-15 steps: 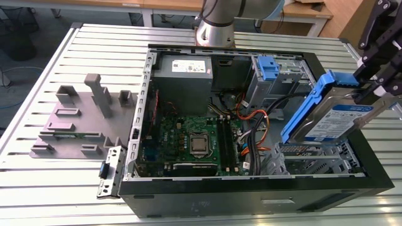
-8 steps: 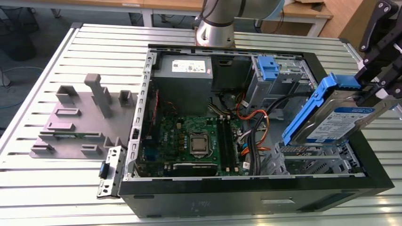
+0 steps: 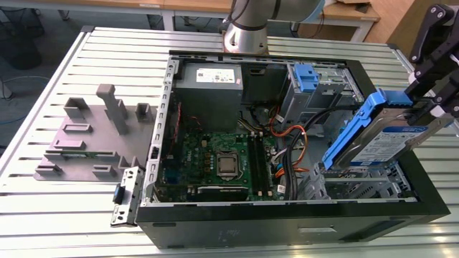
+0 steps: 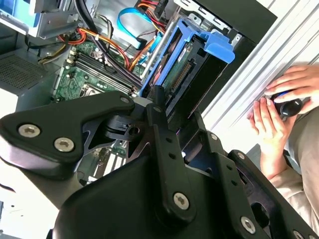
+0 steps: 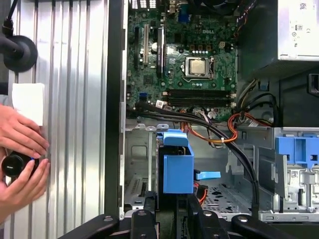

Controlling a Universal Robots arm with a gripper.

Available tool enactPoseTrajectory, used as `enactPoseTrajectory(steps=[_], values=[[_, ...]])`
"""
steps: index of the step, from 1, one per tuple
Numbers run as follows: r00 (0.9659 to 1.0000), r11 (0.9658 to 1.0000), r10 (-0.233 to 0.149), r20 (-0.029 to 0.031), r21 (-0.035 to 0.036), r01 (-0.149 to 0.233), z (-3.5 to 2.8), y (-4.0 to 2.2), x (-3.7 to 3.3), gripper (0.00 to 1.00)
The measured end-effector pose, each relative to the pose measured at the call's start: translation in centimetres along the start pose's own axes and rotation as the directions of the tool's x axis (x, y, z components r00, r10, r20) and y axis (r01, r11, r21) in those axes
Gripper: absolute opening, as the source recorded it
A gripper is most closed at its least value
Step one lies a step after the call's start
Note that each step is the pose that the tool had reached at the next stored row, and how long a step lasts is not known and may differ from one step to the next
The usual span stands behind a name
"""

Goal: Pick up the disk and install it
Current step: 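Pick up the disk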

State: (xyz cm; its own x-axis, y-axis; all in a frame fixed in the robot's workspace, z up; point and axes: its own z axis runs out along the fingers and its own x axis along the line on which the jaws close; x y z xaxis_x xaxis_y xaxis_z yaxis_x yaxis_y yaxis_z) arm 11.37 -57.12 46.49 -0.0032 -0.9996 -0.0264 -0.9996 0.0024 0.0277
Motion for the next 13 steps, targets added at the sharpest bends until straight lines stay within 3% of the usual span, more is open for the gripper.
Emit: enactPoseTrajectory(steps=[13], values=[[1.0000, 1.0000, 0.000, -0.0003, 0.0000, 0.000, 0.45, -0.05, 0.10, 0.35]])
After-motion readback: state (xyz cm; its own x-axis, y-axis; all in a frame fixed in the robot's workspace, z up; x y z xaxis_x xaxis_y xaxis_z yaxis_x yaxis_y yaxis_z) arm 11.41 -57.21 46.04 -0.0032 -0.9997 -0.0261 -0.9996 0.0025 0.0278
